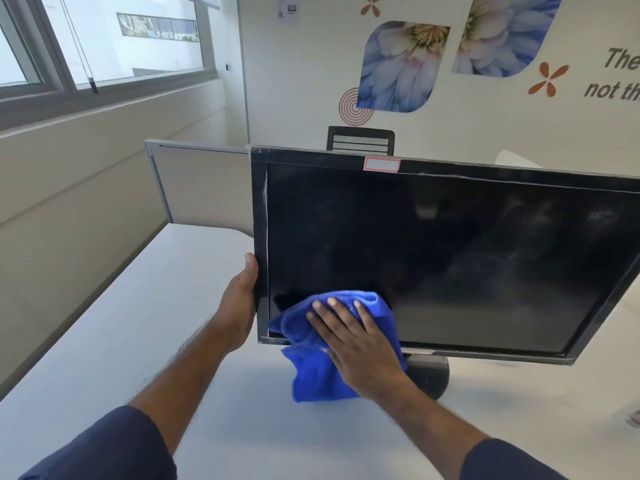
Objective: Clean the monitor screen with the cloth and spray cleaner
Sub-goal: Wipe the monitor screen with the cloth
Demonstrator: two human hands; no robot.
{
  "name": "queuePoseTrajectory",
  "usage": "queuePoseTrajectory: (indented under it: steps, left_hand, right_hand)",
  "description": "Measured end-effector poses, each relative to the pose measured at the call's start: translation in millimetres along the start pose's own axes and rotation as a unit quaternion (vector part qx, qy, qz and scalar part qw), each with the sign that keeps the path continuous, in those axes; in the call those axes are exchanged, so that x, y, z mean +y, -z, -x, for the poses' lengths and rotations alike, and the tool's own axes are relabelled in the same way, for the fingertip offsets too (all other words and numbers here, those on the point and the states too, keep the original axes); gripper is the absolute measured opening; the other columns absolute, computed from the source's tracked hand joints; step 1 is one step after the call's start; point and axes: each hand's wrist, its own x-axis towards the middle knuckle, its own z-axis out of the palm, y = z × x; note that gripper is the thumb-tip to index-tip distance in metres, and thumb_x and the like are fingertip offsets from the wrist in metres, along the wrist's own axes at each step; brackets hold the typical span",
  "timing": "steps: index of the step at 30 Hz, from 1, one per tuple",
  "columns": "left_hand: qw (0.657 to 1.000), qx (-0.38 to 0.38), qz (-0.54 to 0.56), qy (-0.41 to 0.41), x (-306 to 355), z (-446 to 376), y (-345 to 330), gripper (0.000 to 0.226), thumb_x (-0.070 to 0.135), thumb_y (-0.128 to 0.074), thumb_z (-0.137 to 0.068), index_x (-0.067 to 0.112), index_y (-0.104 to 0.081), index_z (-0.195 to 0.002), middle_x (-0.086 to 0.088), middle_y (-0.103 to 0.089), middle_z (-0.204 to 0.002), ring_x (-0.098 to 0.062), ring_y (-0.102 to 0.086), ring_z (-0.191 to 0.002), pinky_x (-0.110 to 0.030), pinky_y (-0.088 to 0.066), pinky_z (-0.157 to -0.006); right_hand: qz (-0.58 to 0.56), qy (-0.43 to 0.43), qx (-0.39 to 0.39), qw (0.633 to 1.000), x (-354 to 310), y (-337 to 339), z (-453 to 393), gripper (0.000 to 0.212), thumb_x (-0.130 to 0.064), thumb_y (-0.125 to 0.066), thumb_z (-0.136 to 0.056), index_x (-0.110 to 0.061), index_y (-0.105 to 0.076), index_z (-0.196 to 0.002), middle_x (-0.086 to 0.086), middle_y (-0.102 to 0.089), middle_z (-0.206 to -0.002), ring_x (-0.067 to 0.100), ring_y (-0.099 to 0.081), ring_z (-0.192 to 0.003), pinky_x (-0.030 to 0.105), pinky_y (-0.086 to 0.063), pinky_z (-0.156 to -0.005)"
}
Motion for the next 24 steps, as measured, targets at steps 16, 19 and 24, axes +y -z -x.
queuePoseTrajectory:
  steps: [16,19,24]
  left_hand:
    - [0.999,-0.006,0.033,-0.017,-0.6,-1.3,-0.2,0.06,0.072,-0.041,-0.087,0.03,-0.074,-0.115,0.0,-0.07,-0.125,-0.014,-0.064,-0.119,-0.017,-0.054,-0.084]
    - [0.999,-0.007,0.033,-0.003,-1.0,-2.0,-0.5,0.063,0.076,-0.042,-0.082,0.03,-0.076,-0.109,0.001,-0.072,-0.12,-0.016,-0.068,-0.112,-0.02,-0.056,-0.081]
    - [1.0,0.003,0.01,0.002,-2.5,-1.2,1.0,0.062,0.084,-0.042,-0.075,0.041,-0.076,-0.104,0.007,-0.073,-0.118,-0.011,-0.069,-0.109,-0.018,-0.057,-0.077]
  right_hand:
    - [-0.015,-0.058,0.119,0.991,23.6,27.2,-64.8,0.067,-0.042,-0.051,-0.098,-0.022,-0.024,-0.156,0.004,-0.017,-0.165,0.029,-0.011,-0.152,0.052,-0.001,-0.122]
    - [0.01,0.033,0.028,0.999,2.2,6.1,-28.2,0.081,-0.02,-0.064,-0.083,-0.024,-0.027,-0.154,0.002,-0.021,-0.164,0.027,-0.014,-0.15,0.05,-0.001,-0.121]
    - [0.029,0.075,-0.022,0.996,-1.5,-0.3,-3.5,0.071,-0.01,-0.031,-0.084,-0.024,-0.03,-0.153,0.002,-0.013,-0.165,0.026,-0.009,-0.151,0.049,0.002,-0.122]
